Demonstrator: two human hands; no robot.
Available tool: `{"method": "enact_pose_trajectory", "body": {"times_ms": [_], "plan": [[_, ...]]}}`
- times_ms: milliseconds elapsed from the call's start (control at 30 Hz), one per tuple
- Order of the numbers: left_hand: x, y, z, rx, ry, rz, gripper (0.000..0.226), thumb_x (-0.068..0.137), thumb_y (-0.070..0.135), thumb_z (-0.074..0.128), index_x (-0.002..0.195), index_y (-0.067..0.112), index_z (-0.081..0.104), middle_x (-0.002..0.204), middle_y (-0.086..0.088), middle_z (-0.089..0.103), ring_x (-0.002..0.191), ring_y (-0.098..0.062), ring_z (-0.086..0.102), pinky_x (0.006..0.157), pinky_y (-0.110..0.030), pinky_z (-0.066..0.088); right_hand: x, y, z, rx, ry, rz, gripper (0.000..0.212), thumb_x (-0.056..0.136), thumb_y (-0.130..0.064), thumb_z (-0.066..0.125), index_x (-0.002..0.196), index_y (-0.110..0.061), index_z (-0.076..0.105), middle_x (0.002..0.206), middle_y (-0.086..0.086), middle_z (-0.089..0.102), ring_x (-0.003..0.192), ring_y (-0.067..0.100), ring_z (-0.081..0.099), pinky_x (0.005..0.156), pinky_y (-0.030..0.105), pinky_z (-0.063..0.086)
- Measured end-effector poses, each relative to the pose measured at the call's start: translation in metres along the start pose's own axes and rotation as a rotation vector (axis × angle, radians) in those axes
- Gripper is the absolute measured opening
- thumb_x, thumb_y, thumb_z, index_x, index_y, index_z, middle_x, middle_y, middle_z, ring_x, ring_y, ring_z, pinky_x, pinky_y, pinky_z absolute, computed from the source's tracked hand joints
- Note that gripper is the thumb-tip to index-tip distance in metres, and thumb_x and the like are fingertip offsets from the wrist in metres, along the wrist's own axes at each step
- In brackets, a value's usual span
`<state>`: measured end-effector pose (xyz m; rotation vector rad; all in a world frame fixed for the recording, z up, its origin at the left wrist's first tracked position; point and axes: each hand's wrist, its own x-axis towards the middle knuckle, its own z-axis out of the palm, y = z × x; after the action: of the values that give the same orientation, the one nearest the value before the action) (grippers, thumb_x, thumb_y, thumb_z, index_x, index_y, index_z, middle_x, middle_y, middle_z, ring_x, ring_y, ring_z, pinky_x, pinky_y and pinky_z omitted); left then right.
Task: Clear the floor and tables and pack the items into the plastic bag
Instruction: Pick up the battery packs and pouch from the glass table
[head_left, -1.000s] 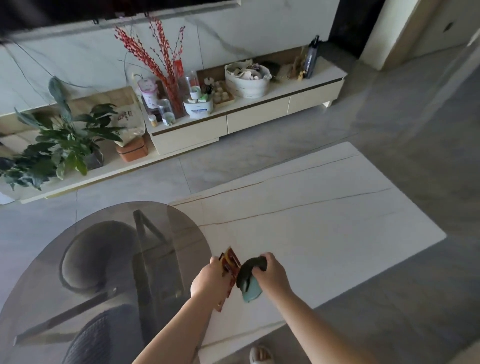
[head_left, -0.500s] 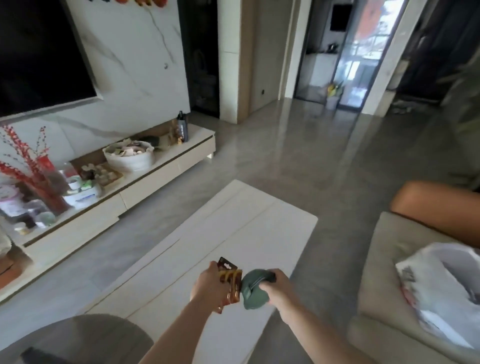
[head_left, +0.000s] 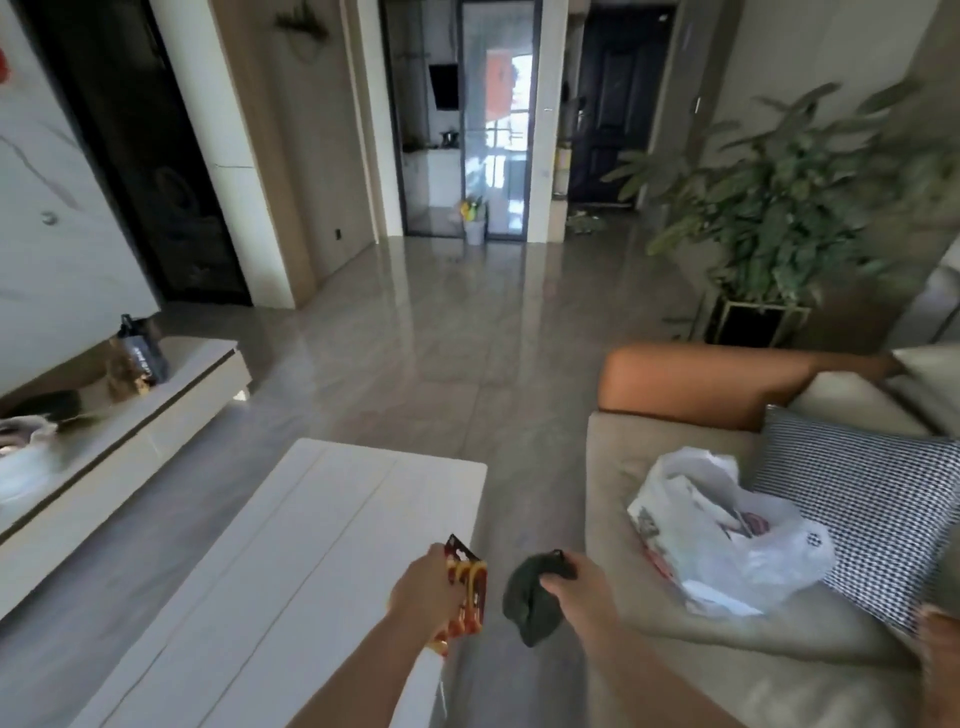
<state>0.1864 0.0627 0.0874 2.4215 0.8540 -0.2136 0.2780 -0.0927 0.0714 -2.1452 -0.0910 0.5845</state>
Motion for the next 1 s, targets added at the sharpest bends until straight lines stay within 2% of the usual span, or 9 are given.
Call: {"method": "enact_pose_trajectory", "body": {"times_ms": [100,200,300,400,467,567,733,867,1000], "plan": [[0.039,0.065,0.013,-0.053,-0.076,0.063,0.032,0.098,0.031,0.044,0.126,0.016,0.048,0.119,-0.001,0.061,0.099,-0.014,0.061,0.092,-0.026,0.05,0.039,0.014,-0.045,0.094,0.012,0.096,0.024,0.088,-0.02,0.059,0.109,-0.01,0.062,0.1,0.006,0.064,0.093,0.023,0.06,0.085,0.031,0.048],[0.068,0.127,0.023,-0.125,-0.155,0.118,0.027,0.099,0.026,0.046,0.121,0.013,0.053,0.118,-0.008,0.063,0.091,-0.016,0.062,0.084,-0.026,0.053,0.084,0.04,-0.089,0.041,0.093,0.136,0.031,0.072,-0.045,0.059,0.099,-0.03,0.064,0.097,-0.004,0.068,0.087,0.015,0.063,0.087,0.038,0.054],[0.09,0.182,0.037,-0.111,-0.234,0.221,0.012,0.099,0.025,0.046,0.092,0.022,0.055,0.104,-0.008,0.066,0.094,-0.02,0.066,0.086,-0.029,0.056,0.111,0.04,-0.122,0.098,0.138,0.227,0.02,0.09,-0.025,0.054,0.107,-0.016,0.058,0.113,0.007,0.064,0.099,0.019,0.06,0.098,0.035,0.048],[0.11,0.231,0.055,-0.061,-0.282,0.32,0.018,0.099,0.029,0.044,0.111,0.02,0.053,0.113,-0.004,0.063,0.101,-0.017,0.063,0.087,-0.027,0.053,0.134,0.044,-0.155,0.125,0.245,0.285,0.03,0.097,-0.027,0.045,0.122,-0.009,0.047,0.124,0.008,0.056,0.118,0.023,0.053,0.109,0.033,0.037],[0.123,0.262,0.067,-0.016,-0.297,0.372,0.029,0.099,0.031,0.041,0.123,0.016,0.046,0.117,-0.004,0.06,0.103,-0.018,0.061,0.086,-0.028,0.053,0.146,0.05,-0.173,0.16,0.293,0.272,0.026,0.096,-0.022,0.047,0.118,-0.009,0.052,0.111,0.006,0.06,0.111,0.024,0.057,0.104,0.032,0.041],[0.142,0.302,0.084,0.017,-0.327,0.434,0.033,0.101,0.032,0.036,0.129,0.016,0.036,0.108,-0.002,0.055,0.087,-0.013,0.059,0.059,-0.019,0.045,0.165,0.058,-0.198,0.192,0.361,0.313,0.023,0.094,-0.016,0.051,0.114,-0.007,0.055,0.101,0.003,0.059,0.095,0.019,0.055,0.087,0.024,0.041],[0.187,0.35,0.107,0.129,-0.405,0.582,0.042,0.097,0.025,0.046,0.134,0.008,0.037,0.117,-0.012,0.063,0.088,-0.021,0.063,0.068,-0.025,0.051,0.197,0.073,-0.221,0.223,0.479,0.401,0.019,0.09,-0.018,0.053,0.103,-0.007,0.063,0.093,0.007,0.067,0.094,0.024,0.063,0.087,0.032,0.049],[0.225,0.377,0.122,0.293,-0.46,0.753,0.055,0.094,0.026,0.053,0.142,0.012,0.03,0.128,-0.009,0.057,0.115,-0.022,0.057,0.092,-0.031,0.046,0.22,0.072,-0.235,0.233,0.611,0.492,0.015,0.089,-0.016,0.052,0.096,-0.008,0.063,0.088,0.009,0.067,0.086,0.022,0.063,0.082,0.033,0.052],[0.268,0.403,0.132,0.339,-0.46,0.857,0.055,0.088,0.027,0.057,0.137,0.015,0.035,0.114,-0.009,0.06,0.101,-0.023,0.062,0.086,-0.032,0.052,0.243,0.067,-0.25,0.239,0.722,0.592,0.017,0.085,-0.011,0.052,0.097,-0.006,0.062,0.077,0.006,0.063,0.074,0.021,0.062,0.075,0.035,0.055]]}}
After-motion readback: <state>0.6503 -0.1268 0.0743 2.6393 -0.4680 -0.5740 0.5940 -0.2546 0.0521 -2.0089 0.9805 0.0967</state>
